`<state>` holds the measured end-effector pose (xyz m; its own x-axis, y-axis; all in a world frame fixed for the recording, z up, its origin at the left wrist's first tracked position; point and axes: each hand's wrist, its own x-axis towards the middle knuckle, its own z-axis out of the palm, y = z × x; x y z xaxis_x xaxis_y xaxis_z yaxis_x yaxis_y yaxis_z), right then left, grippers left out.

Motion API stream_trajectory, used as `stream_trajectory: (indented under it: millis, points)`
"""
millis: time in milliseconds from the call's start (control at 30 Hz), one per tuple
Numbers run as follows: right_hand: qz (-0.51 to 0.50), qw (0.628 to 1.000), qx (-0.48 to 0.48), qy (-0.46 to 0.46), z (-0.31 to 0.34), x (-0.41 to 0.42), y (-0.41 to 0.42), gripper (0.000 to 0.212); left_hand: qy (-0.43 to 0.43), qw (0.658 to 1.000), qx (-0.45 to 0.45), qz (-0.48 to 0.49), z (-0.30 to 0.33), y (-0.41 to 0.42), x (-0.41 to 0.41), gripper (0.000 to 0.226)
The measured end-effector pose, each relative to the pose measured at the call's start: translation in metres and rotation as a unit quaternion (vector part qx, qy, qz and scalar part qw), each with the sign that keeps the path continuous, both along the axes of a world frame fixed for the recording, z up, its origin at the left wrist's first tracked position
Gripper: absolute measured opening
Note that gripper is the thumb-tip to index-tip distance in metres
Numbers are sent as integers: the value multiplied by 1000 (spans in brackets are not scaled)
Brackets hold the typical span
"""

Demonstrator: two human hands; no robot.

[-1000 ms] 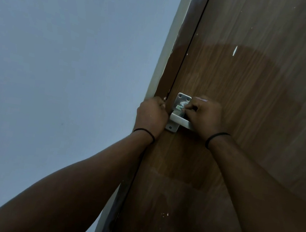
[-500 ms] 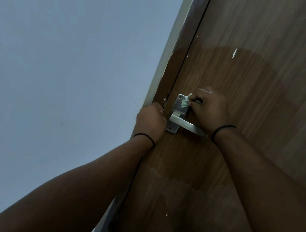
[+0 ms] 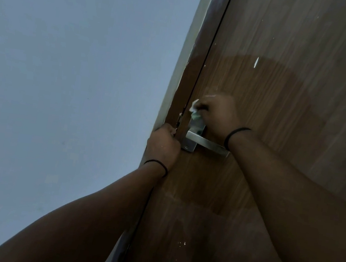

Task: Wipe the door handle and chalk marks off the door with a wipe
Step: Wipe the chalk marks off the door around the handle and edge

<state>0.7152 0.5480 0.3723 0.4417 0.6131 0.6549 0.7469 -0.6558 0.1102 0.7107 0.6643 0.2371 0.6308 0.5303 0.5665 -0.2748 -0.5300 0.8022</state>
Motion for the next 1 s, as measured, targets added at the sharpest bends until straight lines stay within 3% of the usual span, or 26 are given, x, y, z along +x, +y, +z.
stream_trajectory:
  millis: [67,233,367,467,533,633,800,900,1000]
  points:
    - [7,999,-43,-31,-8,7,4,14,-2,1000,-2,0,-2,1,2,16]
    - [-4,995,-5,-101,-26,17,-27,14,8,1000,16,-7,-13,3,1,18]
    - [-68,997,4,-24,-37,6,-53,11,6,1000,16,-8,-13,4,-3,18]
    - [-19,995,79,-52,-29,-6,-40,11,3,1000,11,-4,-7,4,-5,19]
    - [4,997,60,-55,-21,-5,-21,15,9,1000,4,-6,-4,3,-6,19]
    - [1,998,9,-57,-21,3,-3,16,15,1000,-6,-10,-5,2,-4,17]
    - [-62,990,114,-59,-42,4,-28,13,23,1000,0,-16,-12,3,-3,17]
    - [-60,989,134,28,-43,-1,-45,5,23,1000,0,-16,-17,3,-4,17]
    - [-8,973,203,105,-24,-10,-44,14,20,1000,-11,-15,-17,1,-9,17]
